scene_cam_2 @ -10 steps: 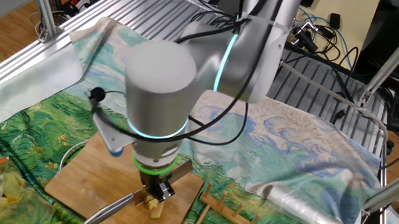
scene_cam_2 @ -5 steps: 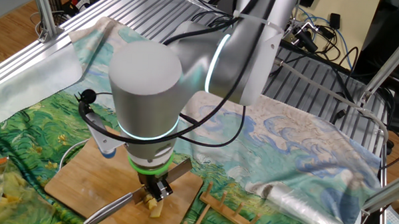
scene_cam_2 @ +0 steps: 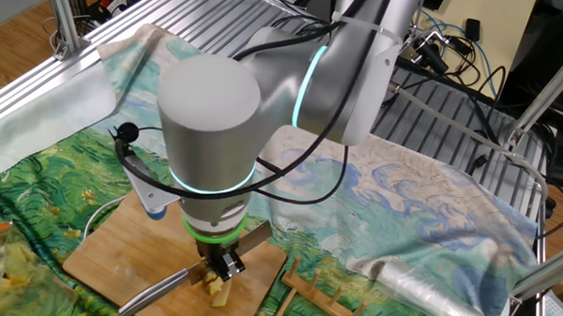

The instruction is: Chop the potatoes

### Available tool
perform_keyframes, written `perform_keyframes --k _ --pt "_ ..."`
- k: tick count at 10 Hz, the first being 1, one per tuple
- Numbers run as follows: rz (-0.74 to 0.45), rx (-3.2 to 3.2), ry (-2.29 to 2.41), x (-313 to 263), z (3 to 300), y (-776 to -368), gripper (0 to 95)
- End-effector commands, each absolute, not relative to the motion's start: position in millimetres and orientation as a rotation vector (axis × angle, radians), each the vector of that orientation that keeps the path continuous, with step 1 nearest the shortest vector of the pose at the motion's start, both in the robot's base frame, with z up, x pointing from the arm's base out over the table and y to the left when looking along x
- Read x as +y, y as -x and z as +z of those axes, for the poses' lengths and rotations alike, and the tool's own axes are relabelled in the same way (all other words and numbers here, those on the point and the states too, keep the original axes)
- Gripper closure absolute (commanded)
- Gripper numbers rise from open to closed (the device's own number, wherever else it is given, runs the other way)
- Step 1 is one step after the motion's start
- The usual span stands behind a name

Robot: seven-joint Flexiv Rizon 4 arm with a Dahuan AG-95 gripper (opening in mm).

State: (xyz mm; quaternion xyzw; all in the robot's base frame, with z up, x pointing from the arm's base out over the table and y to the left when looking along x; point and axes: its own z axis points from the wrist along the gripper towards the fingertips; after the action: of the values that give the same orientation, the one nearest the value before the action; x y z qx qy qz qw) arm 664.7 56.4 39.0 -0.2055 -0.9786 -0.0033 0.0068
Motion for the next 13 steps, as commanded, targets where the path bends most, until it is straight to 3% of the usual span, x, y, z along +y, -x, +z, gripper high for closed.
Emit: perform_keyframes --k 1,5,8,9,13 --pt "-0.009 -3.06 0.641 55.0 41.5 -664.7 95.0" --pt "-0.009 -3.056 0.646 53.5 44.8 -663.1 95.0" --pt "-0.064 -3.098 0.698 61.7 -2.5 -669.0 95.0" --pt "0.018 -3.108 0.671 64.6 -15.6 -671.1 95.0" --pt "-0.022 -3.133 0.706 61.4 -0.9 -666.4 95.0"
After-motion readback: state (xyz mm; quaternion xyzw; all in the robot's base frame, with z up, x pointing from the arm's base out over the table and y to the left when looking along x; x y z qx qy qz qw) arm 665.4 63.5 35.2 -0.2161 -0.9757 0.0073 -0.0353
